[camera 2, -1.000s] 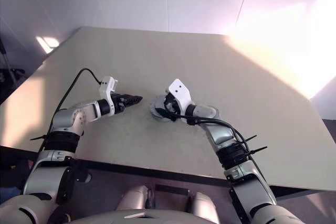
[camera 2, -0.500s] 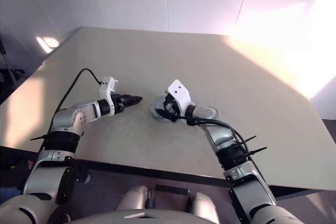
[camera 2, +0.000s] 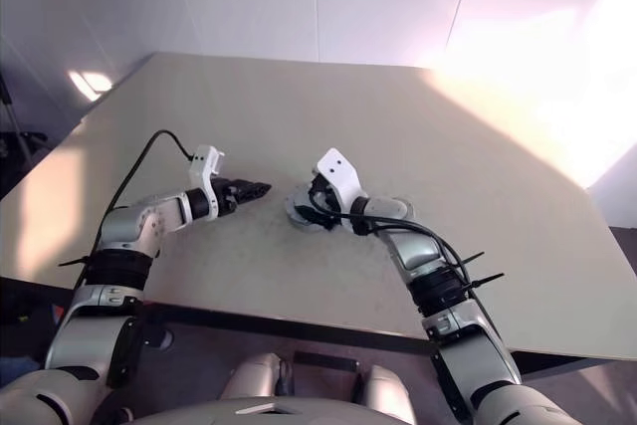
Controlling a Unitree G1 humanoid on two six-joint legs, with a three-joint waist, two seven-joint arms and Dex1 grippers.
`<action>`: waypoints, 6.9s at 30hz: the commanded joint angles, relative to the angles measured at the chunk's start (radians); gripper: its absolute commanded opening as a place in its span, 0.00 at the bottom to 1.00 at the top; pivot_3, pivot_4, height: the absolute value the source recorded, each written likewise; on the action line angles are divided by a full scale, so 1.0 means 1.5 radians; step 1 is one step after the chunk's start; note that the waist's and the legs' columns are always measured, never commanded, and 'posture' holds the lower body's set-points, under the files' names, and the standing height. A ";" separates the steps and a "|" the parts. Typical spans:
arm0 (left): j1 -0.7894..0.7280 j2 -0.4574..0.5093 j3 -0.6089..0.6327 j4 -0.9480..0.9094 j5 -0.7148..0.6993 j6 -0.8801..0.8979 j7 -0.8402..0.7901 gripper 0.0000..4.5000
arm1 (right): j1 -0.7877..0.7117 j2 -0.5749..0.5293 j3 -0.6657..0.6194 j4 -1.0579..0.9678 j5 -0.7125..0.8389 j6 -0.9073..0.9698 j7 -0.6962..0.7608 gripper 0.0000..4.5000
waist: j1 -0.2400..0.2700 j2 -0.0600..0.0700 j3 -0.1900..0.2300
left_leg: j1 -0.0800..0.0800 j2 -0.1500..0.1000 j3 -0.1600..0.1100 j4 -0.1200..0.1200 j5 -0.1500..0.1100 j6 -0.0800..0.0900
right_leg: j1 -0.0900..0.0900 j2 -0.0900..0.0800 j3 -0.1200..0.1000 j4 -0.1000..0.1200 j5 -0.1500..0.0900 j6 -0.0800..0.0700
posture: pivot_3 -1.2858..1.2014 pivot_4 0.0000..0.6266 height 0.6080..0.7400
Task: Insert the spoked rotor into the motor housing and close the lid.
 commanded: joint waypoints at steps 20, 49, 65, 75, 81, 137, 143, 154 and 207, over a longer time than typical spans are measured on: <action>0.004 -0.009 0.005 -0.052 -0.015 0.018 0.003 0.79 | 0.011 -0.043 0.047 0.069 -0.046 0.013 0.044 0.69 | 0.002 0.000 -0.001 | 0.003 0.000 0.000 0.000 -0.001 0.002 | 0.005 0.000 0.000 -0.003 0.000 0.000 | 0.52 0.00 1.00; 0.003 -0.103 0.020 -0.037 -0.121 0.230 0.085 0.00 | -0.008 -0.036 0.034 0.107 -0.050 0.026 0.043 0.69 | 0.002 0.000 -0.001 | 0.010 -0.001 0.000 -0.002 -0.003 0.005 | 0.011 -0.001 0.000 -0.006 -0.002 0.004 | 0.52 0.00 1.00; -0.007 -0.101 0.016 -0.015 -0.104 0.208 0.107 0.00 | 0.012 -0.071 -0.040 -0.079 0.057 0.064 0.112 1.00 | 0.003 0.001 -0.001 | 0.011 -0.002 0.000 -0.003 -0.004 0.005 | 0.014 -0.001 0.002 -0.009 -0.004 0.007 | 0.52 0.00 1.00; -0.017 -0.098 0.010 0.001 -0.103 0.189 0.091 0.00 | -0.017 -0.080 -0.201 -0.172 0.205 0.312 0.039 1.00 | 0.002 0.001 -0.001 | 0.008 -0.002 0.000 -0.013 -0.002 0.003 | 0.007 0.000 0.002 -0.010 -0.004 0.001 | 0.52 0.00 1.00; -0.017 -0.095 0.010 0.002 -0.109 0.170 0.076 0.00 | -0.019 -0.051 -0.345 -0.092 0.271 0.567 -0.073 1.00 | 0.002 0.001 -0.001 | 0.007 -0.003 0.000 -0.013 -0.001 0.002 | 0.007 0.000 0.001 -0.011 -0.005 0.001 | 0.52 0.00 1.00; -0.032 -0.060 0.058 0.008 -0.111 0.127 0.063 0.00 | -0.127 0.245 -0.539 0.006 0.347 0.714 -0.297 0.44 | 0.000 0.001 0.000 | 0.000 -0.003 0.000 -0.016 0.003 -0.006 | -0.004 0.000 0.001 -0.005 -0.003 0.003 | 0.52 0.00 1.00; -0.038 -0.059 0.088 0.016 -0.121 0.119 0.068 0.00 | -0.158 0.241 -0.593 0.043 0.360 0.683 -0.317 0.44 | 0.001 0.001 0.000 | -0.001 -0.003 0.000 -0.015 0.003 -0.006 | -0.004 0.000 0.001 -0.004 -0.003 0.003 | 0.52 0.00 1.00; -0.038 -0.067 0.113 0.023 -0.128 0.100 0.075 0.00 | -0.192 0.230 -0.638 0.093 0.383 0.633 -0.342 0.44 | 0.001 0.001 0.000 | -0.002 -0.003 0.000 -0.015 0.003 -0.006 | -0.005 0.000 0.001 -0.004 -0.003 0.003 | 0.52 0.00 1.00; -0.120 -0.143 0.355 0.231 -0.453 0.216 0.127 0.99 | -0.274 0.240 -0.657 0.119 0.674 0.569 -0.523 0.44 | 0.007 0.000 0.001 | -0.009 -0.002 0.000 -0.009 0.003 -0.004 | -0.014 0.000 0.000 0.003 -0.003 0.002 | 0.52 0.00 1.00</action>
